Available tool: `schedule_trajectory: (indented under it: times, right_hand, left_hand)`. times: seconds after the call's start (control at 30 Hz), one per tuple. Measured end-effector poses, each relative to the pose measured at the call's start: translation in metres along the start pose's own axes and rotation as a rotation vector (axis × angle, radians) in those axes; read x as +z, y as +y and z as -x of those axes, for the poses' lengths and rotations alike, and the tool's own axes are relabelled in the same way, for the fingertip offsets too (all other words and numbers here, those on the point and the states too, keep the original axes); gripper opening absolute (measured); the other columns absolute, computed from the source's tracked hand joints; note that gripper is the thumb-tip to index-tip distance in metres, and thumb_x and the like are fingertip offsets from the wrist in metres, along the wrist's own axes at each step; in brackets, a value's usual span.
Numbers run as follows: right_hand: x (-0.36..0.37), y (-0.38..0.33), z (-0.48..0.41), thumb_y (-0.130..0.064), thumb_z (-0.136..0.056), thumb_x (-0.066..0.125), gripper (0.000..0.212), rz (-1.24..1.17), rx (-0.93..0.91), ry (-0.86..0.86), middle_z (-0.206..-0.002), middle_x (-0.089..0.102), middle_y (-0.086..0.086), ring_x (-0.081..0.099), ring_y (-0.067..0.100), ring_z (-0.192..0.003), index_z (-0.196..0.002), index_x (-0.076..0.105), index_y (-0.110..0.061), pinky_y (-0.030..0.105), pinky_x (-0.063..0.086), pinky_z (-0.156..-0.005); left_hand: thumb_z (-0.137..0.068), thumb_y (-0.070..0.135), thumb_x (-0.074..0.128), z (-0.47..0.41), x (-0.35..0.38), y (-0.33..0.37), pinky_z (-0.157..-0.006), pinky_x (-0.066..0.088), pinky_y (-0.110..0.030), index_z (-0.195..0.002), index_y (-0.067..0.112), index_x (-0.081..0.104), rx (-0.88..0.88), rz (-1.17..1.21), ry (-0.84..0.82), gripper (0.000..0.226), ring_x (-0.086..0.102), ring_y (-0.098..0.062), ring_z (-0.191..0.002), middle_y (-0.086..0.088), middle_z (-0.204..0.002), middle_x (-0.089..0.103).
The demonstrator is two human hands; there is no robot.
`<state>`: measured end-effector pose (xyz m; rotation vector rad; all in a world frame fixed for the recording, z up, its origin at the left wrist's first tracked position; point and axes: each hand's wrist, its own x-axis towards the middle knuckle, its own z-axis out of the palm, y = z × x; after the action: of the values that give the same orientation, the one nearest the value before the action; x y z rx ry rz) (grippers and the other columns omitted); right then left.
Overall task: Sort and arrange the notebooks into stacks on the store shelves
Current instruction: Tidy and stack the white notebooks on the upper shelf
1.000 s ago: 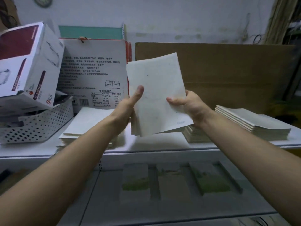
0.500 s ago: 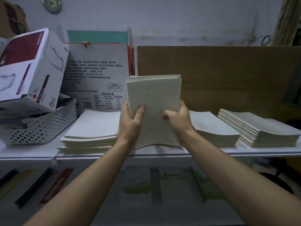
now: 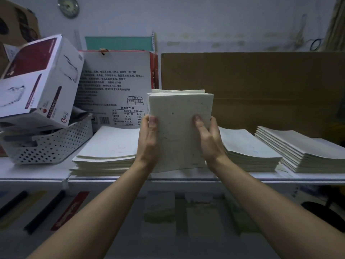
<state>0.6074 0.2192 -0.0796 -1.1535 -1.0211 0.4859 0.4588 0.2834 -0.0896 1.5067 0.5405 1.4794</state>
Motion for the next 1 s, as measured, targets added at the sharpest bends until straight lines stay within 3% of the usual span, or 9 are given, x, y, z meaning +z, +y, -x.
schedule_trajectory:
  times: [0.17,0.3,0.43,0.53,0.73,0.8,0.87,0.93,1.0]
  right_hand:
    - [-0.003,-0.002,-0.001,-0.083,-0.073,0.059,0.06,-0.028,-0.019,-0.058,-0.112,0.07,-0.017,0.069,0.01,-0.104,-0.121,0.057,-0.046,0.046,0.058,-0.09]
    - [-0.001,-0.007,0.002,-0.067,-0.08,0.058,0.059,-0.117,0.003,-0.095,-0.112,0.071,-0.008,0.071,0.009,-0.098,-0.125,0.059,-0.03,0.029,0.06,-0.075]
    - [0.002,-0.014,-0.002,-0.063,-0.081,0.062,0.058,-0.164,0.022,-0.093,-0.113,0.073,-0.002,0.072,0.018,-0.101,-0.125,0.06,-0.025,0.044,0.061,-0.084]
    - [0.003,-0.017,-0.007,-0.061,-0.08,0.063,0.058,-0.166,0.022,-0.084,-0.112,0.073,-0.003,0.072,0.017,-0.1,-0.124,0.059,-0.024,0.043,0.061,-0.084]
    - [-0.006,0.001,-0.001,-0.055,-0.096,0.053,0.044,-0.062,0.064,-0.082,-0.118,0.063,-0.008,0.061,0.0,-0.095,-0.131,0.053,-0.028,0.007,0.05,-0.059]
    - [-0.008,0.005,0.001,-0.068,-0.091,0.051,0.045,-0.022,0.078,-0.082,-0.119,0.064,-0.01,0.062,0.004,-0.102,-0.125,0.054,-0.039,0.02,0.056,-0.077]
    - [-0.008,0.01,0.001,-0.075,-0.088,0.048,0.043,0.018,0.081,-0.078,-0.12,0.065,-0.011,0.062,0.014,-0.11,-0.118,0.054,-0.045,0.044,0.054,-0.094]
    - [-0.009,0.014,0.003,-0.059,-0.098,0.046,0.035,0.009,0.062,-0.051,-0.121,0.065,-0.006,0.062,0.015,-0.109,-0.124,0.052,-0.036,0.042,0.055,-0.09]
    - [-0.01,0.014,0.006,-0.05,-0.103,0.044,0.032,0.04,0.035,-0.013,-0.121,0.065,-0.006,0.062,0.013,-0.107,-0.128,0.051,-0.031,0.034,0.054,-0.084]
  left_hand:
    - [-0.083,0.071,0.045,-0.002,-0.002,0.002,-0.088,0.061,-0.053,-0.123,0.02,0.056,0.018,0.004,0.021,0.066,0.069,-0.03,-0.109,-0.008,-0.118,0.069]
    - [-0.085,0.075,0.042,0.002,0.003,-0.002,-0.086,0.06,-0.058,-0.122,0.02,0.058,0.03,-0.02,0.047,0.069,0.069,-0.032,-0.107,-0.013,-0.117,0.069]
    - [-0.086,0.076,0.041,-0.004,0.004,0.004,-0.089,0.057,-0.062,-0.124,0.013,0.061,0.031,-0.011,0.075,0.076,0.068,-0.037,-0.11,-0.018,-0.12,0.069]
    - [-0.086,0.076,0.039,-0.01,0.003,0.005,-0.09,0.058,-0.061,-0.128,0.014,0.059,0.021,0.006,0.061,0.077,0.068,-0.035,-0.112,-0.016,-0.123,0.068]
    - [-0.08,0.088,0.041,-0.003,0.006,0.0,-0.089,0.06,-0.051,-0.128,0.014,0.053,0.016,-0.05,0.038,0.088,0.067,-0.027,-0.11,-0.014,-0.121,0.065]
    - [-0.075,0.094,0.043,-0.001,0.003,-0.001,-0.079,0.059,-0.034,-0.127,0.008,0.051,0.053,-0.07,0.056,0.101,0.067,-0.013,-0.1,-0.006,-0.114,0.064]
    - [-0.085,0.085,0.044,0.002,0.001,-0.007,-0.073,0.054,-0.025,-0.127,0.005,0.049,0.089,-0.088,0.065,0.091,0.064,-0.002,-0.091,0.002,-0.107,0.063]
    - [-0.096,0.066,0.038,0.004,0.0,-0.016,-0.075,0.053,-0.03,-0.131,0.005,0.05,0.099,-0.124,0.076,0.071,0.063,-0.004,-0.093,0.005,-0.107,0.063]
    - [-0.096,0.066,0.034,0.005,0.001,-0.018,-0.084,0.055,-0.04,-0.134,0.011,0.053,0.103,-0.172,0.105,0.069,0.064,-0.014,-0.104,-0.001,-0.115,0.063]
